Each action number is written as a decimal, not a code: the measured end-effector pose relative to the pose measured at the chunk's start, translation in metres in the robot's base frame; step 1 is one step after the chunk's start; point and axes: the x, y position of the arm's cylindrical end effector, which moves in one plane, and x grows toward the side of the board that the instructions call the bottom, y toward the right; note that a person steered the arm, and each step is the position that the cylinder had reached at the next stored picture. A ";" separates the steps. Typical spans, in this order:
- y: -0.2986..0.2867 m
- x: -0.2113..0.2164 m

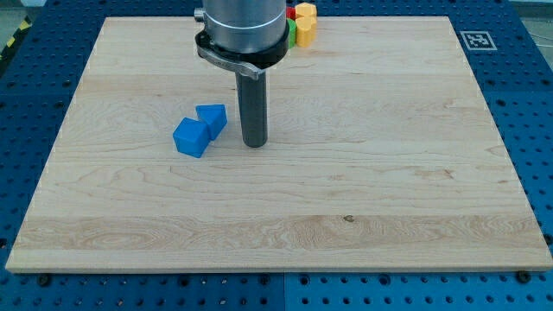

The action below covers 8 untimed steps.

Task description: Place the blue triangle towards the center left

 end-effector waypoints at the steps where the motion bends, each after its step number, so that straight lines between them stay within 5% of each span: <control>1: 0.000 0.000; 8: -0.102 -0.059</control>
